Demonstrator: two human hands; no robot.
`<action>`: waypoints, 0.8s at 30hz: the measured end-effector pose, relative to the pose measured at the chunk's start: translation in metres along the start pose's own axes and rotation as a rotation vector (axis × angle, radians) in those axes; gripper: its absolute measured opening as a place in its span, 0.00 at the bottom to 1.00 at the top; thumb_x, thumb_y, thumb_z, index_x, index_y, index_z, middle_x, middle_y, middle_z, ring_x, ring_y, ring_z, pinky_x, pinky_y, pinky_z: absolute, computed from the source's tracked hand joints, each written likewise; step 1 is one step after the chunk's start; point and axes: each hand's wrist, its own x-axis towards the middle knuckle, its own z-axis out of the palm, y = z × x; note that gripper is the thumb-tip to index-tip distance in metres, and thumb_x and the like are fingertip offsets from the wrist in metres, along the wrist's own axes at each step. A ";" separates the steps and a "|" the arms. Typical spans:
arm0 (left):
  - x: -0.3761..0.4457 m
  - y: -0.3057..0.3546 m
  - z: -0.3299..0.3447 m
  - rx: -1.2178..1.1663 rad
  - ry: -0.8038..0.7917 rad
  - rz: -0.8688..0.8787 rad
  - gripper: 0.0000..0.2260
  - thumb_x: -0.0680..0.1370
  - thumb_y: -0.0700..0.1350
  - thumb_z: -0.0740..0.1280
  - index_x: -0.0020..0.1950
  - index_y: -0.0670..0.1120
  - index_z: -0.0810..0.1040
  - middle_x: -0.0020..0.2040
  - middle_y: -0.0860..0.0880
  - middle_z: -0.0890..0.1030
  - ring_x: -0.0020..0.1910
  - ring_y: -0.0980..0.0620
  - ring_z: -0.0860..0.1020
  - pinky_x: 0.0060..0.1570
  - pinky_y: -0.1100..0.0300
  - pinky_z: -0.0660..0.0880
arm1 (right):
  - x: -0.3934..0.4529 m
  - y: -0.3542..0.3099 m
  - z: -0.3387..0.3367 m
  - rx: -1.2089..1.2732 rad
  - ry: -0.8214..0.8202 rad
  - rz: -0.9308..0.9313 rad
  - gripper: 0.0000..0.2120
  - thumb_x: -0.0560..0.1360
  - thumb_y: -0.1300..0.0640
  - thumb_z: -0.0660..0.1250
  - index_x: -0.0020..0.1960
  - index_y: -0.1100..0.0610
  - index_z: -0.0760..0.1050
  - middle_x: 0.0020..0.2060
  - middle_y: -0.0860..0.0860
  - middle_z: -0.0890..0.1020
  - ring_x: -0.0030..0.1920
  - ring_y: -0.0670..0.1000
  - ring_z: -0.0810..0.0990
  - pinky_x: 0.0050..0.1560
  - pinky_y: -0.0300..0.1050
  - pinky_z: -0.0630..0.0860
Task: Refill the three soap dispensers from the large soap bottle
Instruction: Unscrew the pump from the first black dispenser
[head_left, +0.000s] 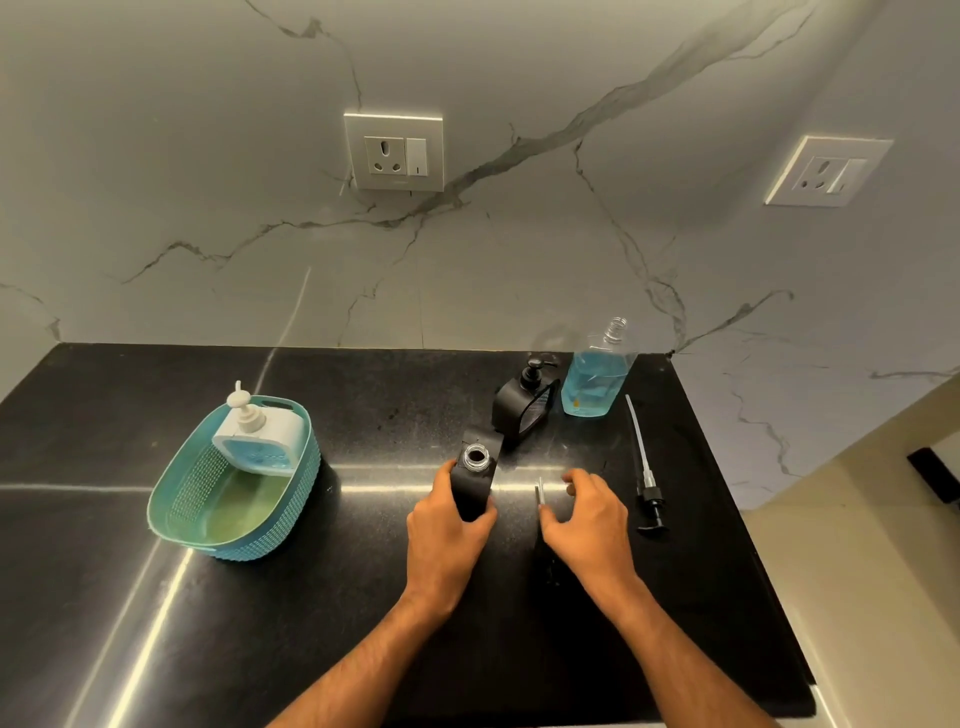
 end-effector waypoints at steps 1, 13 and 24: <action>0.002 0.002 0.001 -0.001 0.003 0.003 0.29 0.76 0.50 0.77 0.74 0.52 0.71 0.50 0.65 0.77 0.47 0.69 0.78 0.46 0.82 0.69 | 0.008 0.001 -0.004 0.026 0.015 -0.014 0.24 0.70 0.50 0.78 0.62 0.55 0.77 0.50 0.48 0.79 0.52 0.48 0.80 0.55 0.43 0.78; 0.028 0.016 0.011 0.005 0.080 0.018 0.29 0.75 0.50 0.77 0.73 0.52 0.71 0.52 0.61 0.80 0.46 0.64 0.80 0.45 0.81 0.71 | 0.137 0.048 -0.048 0.344 0.167 0.143 0.41 0.67 0.57 0.83 0.75 0.60 0.68 0.67 0.57 0.75 0.65 0.53 0.77 0.66 0.51 0.77; 0.051 0.022 0.029 -0.023 0.152 -0.025 0.28 0.73 0.48 0.79 0.71 0.53 0.73 0.45 0.66 0.78 0.46 0.75 0.78 0.44 0.81 0.72 | 0.208 0.071 -0.046 0.579 -0.016 0.125 0.44 0.65 0.65 0.83 0.76 0.60 0.66 0.70 0.58 0.75 0.70 0.57 0.74 0.69 0.55 0.75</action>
